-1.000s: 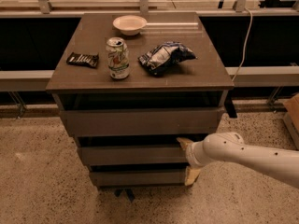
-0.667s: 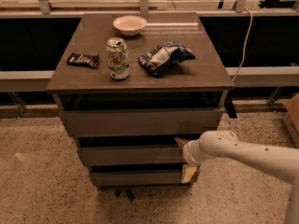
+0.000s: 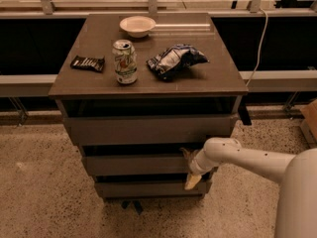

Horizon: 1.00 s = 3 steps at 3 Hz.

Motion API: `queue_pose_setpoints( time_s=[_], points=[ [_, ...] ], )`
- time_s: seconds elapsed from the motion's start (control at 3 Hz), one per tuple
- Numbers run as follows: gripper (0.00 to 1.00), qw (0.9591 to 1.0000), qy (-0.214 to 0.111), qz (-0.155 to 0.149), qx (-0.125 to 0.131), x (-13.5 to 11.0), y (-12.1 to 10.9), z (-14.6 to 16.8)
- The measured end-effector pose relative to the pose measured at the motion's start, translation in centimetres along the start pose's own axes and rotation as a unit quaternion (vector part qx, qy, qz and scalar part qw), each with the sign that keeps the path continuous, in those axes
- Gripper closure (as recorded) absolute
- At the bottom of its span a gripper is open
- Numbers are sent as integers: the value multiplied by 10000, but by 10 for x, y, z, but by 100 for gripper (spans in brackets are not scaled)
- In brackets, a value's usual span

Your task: Open middle drawer

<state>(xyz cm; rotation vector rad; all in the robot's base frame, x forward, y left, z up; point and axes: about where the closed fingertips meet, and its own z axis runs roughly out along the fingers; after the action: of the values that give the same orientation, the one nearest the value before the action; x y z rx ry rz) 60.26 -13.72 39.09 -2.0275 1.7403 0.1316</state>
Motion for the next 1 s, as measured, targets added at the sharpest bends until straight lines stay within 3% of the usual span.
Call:
queue_pose_setpoints(
  time_s=[0.33,0.67,1.0],
  points=[
    [41,10000,-18,-17,-47,0,1,1],
    [72,10000,-18,-17,-47,-2,0,-4],
    [97,10000,-18,-17,-47,-3,-1,-7]
  ],
)
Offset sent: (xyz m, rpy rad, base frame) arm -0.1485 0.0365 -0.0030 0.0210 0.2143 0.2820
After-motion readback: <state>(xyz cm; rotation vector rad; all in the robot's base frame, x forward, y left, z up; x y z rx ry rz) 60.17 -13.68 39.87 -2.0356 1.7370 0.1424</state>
